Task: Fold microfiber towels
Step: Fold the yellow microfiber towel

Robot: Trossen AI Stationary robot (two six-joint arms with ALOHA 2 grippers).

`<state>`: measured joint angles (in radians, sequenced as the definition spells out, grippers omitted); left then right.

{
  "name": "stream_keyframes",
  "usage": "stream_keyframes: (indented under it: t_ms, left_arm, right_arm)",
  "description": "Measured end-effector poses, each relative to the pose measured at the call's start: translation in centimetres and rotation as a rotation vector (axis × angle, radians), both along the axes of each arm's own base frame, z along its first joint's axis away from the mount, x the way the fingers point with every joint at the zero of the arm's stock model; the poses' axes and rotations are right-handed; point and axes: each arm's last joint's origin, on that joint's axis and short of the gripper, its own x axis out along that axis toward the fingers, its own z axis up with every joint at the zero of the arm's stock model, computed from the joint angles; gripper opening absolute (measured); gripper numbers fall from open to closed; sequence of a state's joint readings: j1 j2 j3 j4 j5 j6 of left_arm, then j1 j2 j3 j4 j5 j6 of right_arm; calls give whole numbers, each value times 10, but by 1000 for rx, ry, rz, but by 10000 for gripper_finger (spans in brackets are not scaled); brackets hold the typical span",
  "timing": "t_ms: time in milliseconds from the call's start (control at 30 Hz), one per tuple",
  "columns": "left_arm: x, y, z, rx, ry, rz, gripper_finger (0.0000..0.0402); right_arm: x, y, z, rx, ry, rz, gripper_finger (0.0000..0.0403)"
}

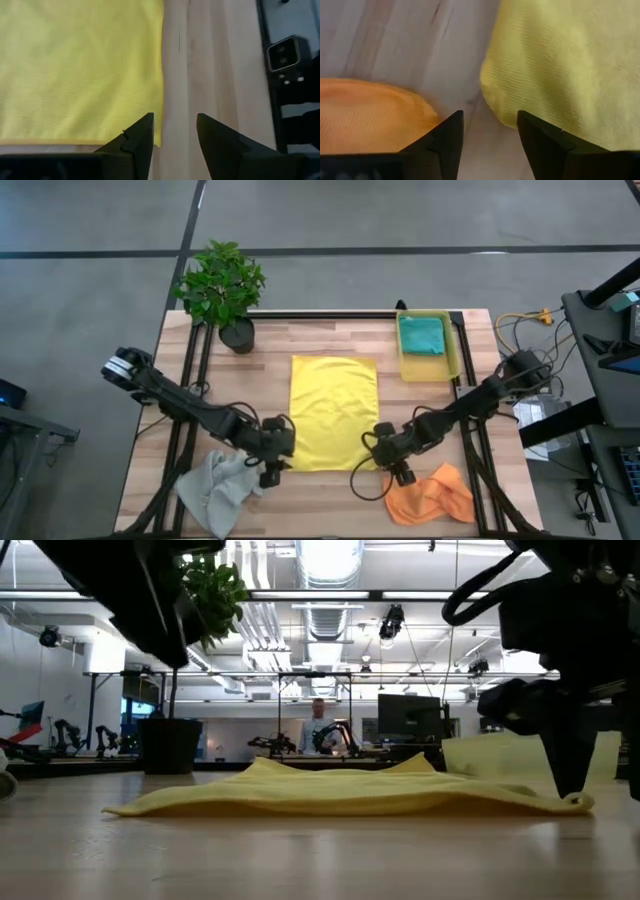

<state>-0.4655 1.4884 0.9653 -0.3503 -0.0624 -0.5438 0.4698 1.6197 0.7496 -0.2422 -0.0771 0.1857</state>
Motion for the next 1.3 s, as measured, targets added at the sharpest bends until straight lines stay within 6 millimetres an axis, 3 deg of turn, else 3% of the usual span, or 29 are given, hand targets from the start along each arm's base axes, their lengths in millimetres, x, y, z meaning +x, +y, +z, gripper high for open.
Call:
stream_keyframes:
  t_ms: [233,733,1100,1200,1300]
  left_arm:
    - [12,-11,-23,38,70,-12,136]
    - [16,-22,-56,110,156,-23,136]
    - [18,-28,-94,197,271,-67,135]
    - [17,-27,-97,227,285,-58,114]
    - [15,-25,-96,241,298,-54,50]
  right_arm:
    - [3,1,-3,-20,-36,66,168]
    - [6,3,-2,-30,-83,100,145]
    - [7,3,-1,-27,-88,99,130]
    - [6,3,-2,-27,-86,97,123]
    - [5,2,-3,-26,-79,90,108]
